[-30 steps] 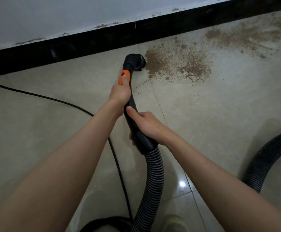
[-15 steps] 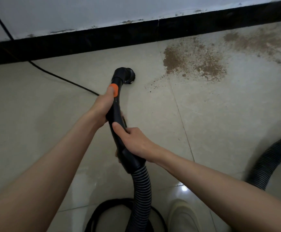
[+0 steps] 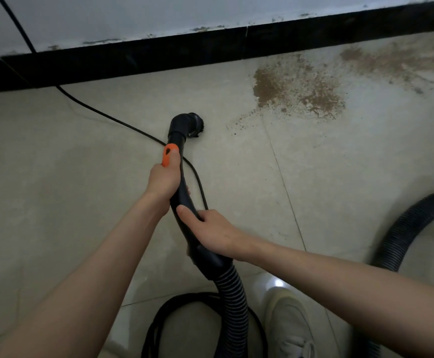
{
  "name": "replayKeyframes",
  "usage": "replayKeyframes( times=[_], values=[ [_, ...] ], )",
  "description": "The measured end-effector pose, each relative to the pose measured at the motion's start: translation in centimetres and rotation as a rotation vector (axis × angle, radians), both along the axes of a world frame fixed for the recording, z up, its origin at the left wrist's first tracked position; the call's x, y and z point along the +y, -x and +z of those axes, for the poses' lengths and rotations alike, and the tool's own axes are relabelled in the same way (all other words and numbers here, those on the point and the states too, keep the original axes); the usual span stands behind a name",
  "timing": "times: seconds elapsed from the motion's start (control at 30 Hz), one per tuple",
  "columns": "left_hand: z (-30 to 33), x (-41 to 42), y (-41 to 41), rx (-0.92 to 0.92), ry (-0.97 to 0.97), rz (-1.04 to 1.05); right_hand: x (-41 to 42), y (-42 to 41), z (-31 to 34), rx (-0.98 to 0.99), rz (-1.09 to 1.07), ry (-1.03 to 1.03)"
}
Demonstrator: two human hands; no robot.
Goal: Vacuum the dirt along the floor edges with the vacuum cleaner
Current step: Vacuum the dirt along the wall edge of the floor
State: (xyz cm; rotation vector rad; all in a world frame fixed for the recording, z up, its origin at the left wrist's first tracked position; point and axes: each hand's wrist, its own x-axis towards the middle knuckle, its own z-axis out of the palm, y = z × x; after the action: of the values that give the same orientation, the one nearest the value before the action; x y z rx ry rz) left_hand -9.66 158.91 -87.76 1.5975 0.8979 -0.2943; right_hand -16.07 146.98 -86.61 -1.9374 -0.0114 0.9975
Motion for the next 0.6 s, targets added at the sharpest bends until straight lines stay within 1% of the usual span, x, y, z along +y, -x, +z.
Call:
replayKeyframes(
  times=[0.23,0.43,0.6],
  values=[
    [0.3,-2.7,-2.2,-0.001,-0.043,-0.131,-1.4,-0.4,1.0,0.1,-0.191,-0.065],
    [0.5,-4.5,-4.0,0.03,0.015,-0.154,-3.1,-2.3,1.1,0.051,-0.182,0.036],
    [1.4,-5.4,-7.2,0.039,-0.033,-0.25,-3.4,-4.9,1.1,0.042,-0.257,0.044]
  ],
)
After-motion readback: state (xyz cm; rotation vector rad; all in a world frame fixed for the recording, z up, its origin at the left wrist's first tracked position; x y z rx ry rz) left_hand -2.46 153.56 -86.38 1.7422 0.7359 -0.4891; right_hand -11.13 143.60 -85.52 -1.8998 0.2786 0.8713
